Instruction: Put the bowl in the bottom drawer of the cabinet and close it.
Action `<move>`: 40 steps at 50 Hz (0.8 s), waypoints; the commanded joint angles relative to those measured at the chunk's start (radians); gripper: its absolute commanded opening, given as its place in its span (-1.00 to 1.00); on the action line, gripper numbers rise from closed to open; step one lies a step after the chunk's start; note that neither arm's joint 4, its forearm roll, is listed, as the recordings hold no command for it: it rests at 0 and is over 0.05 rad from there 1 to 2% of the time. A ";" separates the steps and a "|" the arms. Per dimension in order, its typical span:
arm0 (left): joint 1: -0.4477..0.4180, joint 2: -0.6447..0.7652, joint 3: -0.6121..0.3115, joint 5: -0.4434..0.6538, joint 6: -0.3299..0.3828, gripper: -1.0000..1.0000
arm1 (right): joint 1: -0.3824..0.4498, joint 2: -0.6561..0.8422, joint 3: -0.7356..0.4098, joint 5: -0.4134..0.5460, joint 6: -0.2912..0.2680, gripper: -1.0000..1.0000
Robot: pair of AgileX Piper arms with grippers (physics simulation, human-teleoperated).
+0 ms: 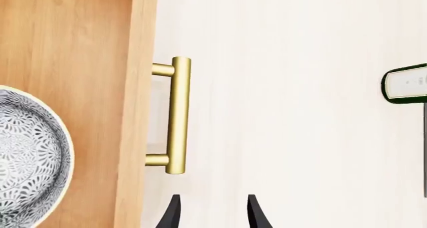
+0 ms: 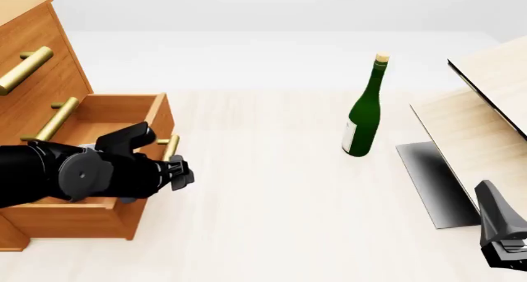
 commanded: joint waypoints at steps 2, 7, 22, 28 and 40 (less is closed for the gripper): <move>0.153 0.135 0.029 -0.025 0.024 1.00 | 0.000 0.000 0.000 0.000 0.000 1.00; 0.201 0.161 0.027 -0.032 0.062 1.00 | 0.000 0.000 0.000 0.000 0.000 1.00; 0.378 0.180 0.009 -0.015 0.248 1.00 | 0.000 0.000 0.000 0.000 0.000 1.00; 0.408 0.174 0.011 -0.013 0.283 1.00 | 0.000 0.000 0.000 0.000 0.000 1.00; 0.502 0.169 0.017 -0.018 0.375 1.00 | 0.000 0.000 0.000 0.000 0.000 1.00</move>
